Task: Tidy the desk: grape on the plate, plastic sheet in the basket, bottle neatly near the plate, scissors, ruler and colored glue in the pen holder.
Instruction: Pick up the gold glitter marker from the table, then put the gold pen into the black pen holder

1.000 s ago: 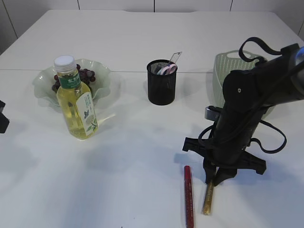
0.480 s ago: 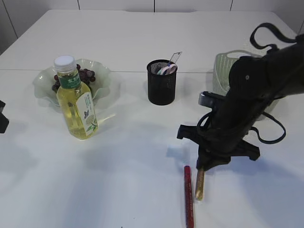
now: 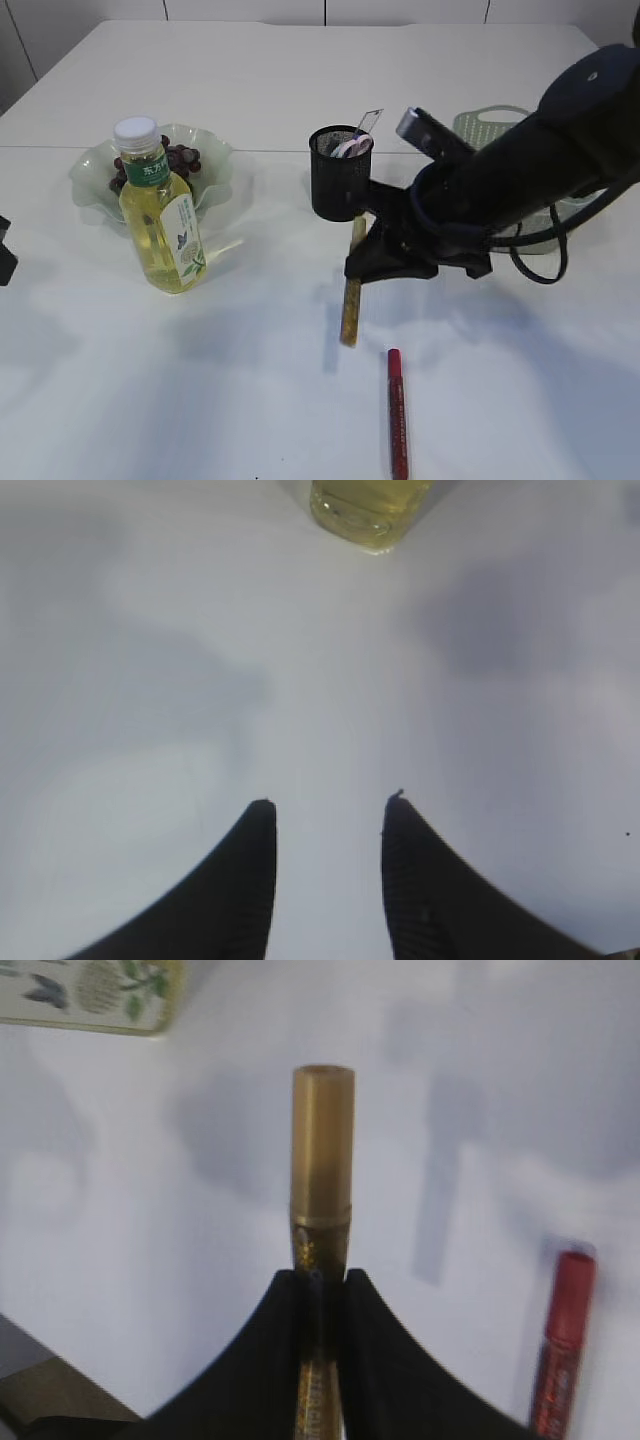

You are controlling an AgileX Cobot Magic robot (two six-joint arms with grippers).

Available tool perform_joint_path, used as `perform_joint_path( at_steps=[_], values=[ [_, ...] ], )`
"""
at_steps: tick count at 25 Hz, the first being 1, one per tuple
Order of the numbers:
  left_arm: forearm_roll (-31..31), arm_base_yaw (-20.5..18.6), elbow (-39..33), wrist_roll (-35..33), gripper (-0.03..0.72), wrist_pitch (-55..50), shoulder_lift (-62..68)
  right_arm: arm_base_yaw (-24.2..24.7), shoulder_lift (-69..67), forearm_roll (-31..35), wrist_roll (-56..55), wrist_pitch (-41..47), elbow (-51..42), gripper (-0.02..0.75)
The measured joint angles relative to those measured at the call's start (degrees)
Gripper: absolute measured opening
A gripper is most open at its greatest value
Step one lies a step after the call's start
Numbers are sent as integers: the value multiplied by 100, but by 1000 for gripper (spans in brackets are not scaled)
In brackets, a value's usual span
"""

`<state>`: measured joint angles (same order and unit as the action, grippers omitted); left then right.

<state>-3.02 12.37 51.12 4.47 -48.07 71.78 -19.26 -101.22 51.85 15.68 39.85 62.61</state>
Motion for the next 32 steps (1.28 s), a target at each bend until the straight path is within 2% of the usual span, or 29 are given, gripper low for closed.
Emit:
perform_joint_path(
  at_steps=[8,11,16,32],
  values=[
    [-186,0,0,0,259,-48,0,772,2,3822,3794,471,0,101],
    [-220,0,0,0,259,-58,0,1013,2,4732,4651,528,10,101],
    [-234,0,0,0,258,-68,0,1105,-243,4962,5543,556,379,101],
    [-246,0,0,0,256,-190,0,1105,-2057,5005,7953,219,3047,101]
  ],
)
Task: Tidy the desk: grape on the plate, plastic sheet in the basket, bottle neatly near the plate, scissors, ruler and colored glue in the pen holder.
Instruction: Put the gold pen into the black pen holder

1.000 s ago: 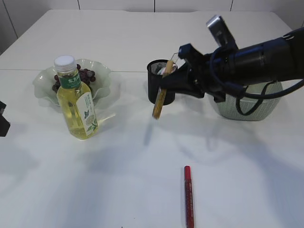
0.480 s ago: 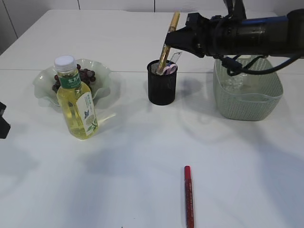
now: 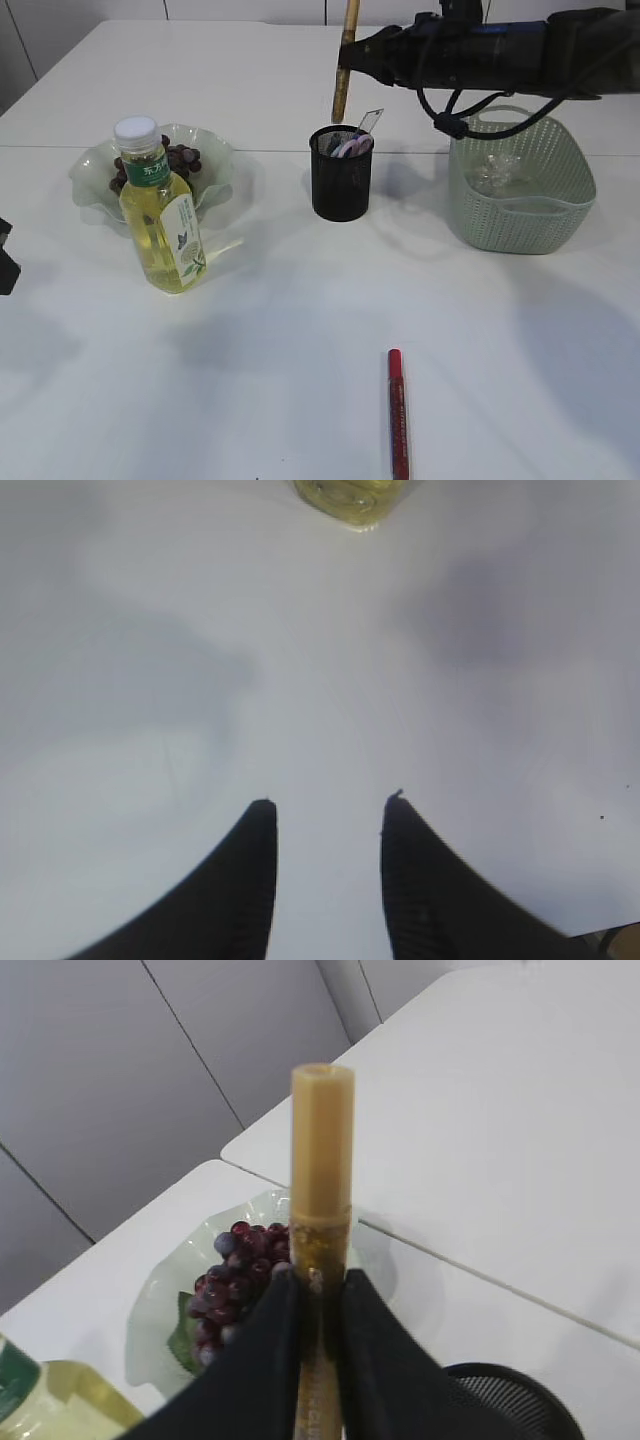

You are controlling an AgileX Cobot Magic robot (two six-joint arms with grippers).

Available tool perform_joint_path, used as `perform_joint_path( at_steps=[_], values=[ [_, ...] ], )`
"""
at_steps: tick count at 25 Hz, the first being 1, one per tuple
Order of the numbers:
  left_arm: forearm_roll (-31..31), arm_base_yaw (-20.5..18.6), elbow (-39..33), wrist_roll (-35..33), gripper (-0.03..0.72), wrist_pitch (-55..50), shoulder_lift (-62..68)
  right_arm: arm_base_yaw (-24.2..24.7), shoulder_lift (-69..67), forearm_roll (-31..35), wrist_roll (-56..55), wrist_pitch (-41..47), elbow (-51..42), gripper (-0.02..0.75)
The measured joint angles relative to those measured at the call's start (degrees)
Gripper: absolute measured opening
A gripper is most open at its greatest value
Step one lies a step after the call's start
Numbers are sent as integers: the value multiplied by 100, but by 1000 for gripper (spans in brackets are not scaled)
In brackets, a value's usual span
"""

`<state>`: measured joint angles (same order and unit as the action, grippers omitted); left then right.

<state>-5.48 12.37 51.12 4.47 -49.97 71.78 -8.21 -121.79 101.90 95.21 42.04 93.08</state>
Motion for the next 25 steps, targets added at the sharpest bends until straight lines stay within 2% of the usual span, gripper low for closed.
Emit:
perform_joint_path(
  at_steps=[8,13,25],
  values=[
    [0,0,0,0,256,-4,0,0,-764,0,688,-36,717,101],
    [0,0,0,0,255,-4,0,0,-983,27,1117,-55,763,97],
    [0,0,0,0,254,131,0,0,-1007,27,1191,-64,882,88]
  ],
)
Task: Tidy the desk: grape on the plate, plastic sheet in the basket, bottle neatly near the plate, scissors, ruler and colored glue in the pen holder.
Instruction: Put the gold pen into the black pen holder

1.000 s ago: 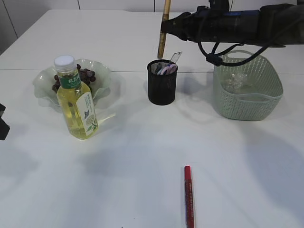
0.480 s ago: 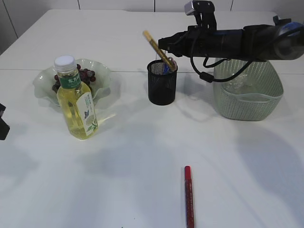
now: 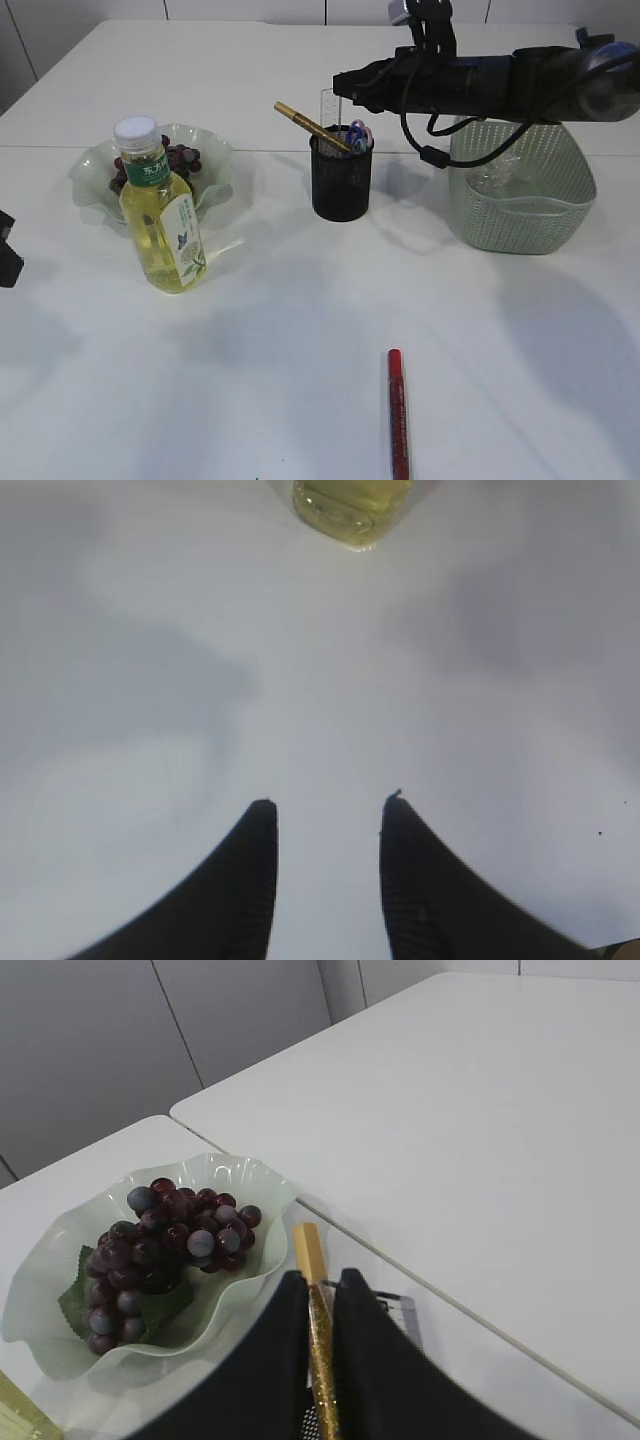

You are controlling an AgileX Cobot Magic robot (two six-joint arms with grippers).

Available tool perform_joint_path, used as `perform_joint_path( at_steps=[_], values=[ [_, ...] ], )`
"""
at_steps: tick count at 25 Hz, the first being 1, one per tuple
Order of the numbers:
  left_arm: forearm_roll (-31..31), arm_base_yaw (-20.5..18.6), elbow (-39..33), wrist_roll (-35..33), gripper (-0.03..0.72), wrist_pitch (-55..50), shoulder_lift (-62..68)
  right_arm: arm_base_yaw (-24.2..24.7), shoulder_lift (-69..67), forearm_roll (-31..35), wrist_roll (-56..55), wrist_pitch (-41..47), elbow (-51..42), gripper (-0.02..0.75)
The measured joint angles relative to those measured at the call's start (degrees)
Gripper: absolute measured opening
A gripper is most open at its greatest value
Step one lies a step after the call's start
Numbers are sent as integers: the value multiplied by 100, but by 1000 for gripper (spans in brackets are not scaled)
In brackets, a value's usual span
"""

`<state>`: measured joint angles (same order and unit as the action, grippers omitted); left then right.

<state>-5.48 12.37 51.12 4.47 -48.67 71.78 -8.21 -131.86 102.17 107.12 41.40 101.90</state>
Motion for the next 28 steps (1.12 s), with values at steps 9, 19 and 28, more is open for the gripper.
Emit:
perform_joint_path(
  at_steps=[9,19,28],
  values=[
    [0,0,0,0,254,0,0,0,0,0,3,0,0,88],
    [0,0,0,0,254,0,0,0,0,0,-36,0,0,88],
    [-3,0,0,0,254,0,0,0,249,-1828,-1938,-76,0,224]
  ],
)
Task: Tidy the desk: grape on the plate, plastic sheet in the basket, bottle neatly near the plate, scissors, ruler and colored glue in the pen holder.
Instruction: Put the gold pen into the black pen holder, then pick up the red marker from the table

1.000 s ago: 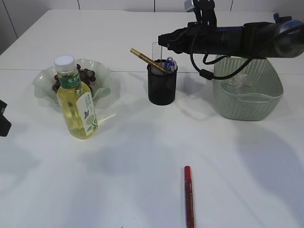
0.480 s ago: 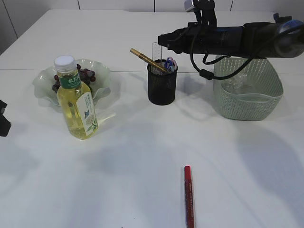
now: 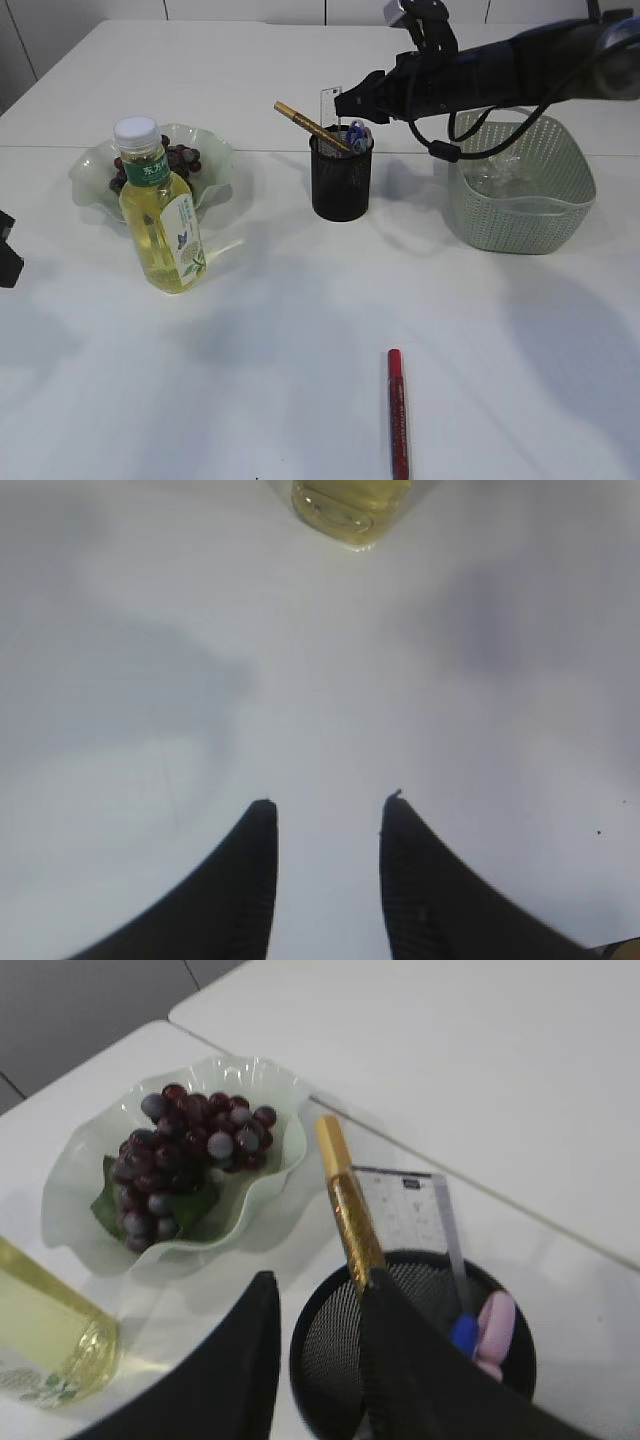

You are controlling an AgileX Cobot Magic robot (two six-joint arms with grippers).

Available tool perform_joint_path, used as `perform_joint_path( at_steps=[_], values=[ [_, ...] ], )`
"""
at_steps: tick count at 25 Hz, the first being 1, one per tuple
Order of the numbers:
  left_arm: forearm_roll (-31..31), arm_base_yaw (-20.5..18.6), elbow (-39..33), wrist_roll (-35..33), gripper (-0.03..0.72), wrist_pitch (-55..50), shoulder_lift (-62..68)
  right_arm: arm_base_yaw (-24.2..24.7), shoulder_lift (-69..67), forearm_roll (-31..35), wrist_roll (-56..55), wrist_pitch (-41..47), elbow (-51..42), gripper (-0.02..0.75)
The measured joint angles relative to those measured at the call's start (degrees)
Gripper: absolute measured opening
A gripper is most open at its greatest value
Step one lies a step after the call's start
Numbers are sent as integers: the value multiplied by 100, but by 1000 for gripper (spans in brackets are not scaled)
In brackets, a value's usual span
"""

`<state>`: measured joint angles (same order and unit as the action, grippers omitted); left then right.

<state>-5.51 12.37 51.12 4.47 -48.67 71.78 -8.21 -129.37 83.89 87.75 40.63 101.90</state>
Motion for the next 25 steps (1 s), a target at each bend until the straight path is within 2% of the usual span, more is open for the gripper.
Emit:
perform_joint_path(
  at_steps=[6,9,14,18,20,25],
  values=[
    [-9,0,0,0,254,0,0,0,979,-3186,-3789,539,0,258],
    [-9,0,0,0,254,0,0,0,1474,-4185,-5191,1066,0,260],
    [-9,0,0,0,254,0,0,-19,2125,-5360,-6668,1870,-59,260],
    [-9,0,0,0,254,0,0,-268,2724,-6330,-7435,2071,-659,260],
    [-9,0,0,0,254,0,0,-477,3041,-6574,-7632,2071,-1130,260],
    [-9,0,0,0,254,0,0,-992,3459,-6669,-7983,2034,-2482,260]
  ],
)
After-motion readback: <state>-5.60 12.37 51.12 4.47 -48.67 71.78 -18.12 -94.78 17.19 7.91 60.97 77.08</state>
